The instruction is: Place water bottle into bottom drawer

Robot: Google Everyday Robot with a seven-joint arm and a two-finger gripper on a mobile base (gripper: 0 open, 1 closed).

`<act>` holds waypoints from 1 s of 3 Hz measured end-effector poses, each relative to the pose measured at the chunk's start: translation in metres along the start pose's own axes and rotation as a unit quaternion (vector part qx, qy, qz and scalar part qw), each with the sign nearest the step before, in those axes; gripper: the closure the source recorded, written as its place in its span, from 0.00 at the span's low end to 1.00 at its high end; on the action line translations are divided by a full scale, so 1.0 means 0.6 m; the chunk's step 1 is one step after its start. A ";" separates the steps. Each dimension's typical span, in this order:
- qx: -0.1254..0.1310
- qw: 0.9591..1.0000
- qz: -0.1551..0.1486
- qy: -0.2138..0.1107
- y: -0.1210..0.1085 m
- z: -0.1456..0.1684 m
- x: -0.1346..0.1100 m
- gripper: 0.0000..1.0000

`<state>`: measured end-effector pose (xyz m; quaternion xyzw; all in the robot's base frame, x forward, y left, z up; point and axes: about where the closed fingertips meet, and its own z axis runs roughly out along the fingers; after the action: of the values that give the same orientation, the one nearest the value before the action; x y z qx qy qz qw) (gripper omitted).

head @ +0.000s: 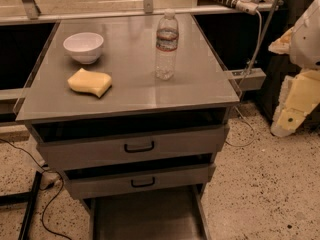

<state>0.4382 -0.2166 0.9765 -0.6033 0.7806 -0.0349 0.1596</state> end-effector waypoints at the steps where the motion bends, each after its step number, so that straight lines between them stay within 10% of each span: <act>1: 0.000 1.000 0.000 0.000 0.000 0.000 0.000 0.00; 3: 0.008 0.998 -0.047 -0.040 -0.017 0.003 -0.058 0.00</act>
Offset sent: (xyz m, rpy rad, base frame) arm 0.0101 0.0170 -0.0001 -0.0042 -0.0039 0.0579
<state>0.4560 -0.1861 0.9847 -0.6390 0.7441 -0.0242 0.1935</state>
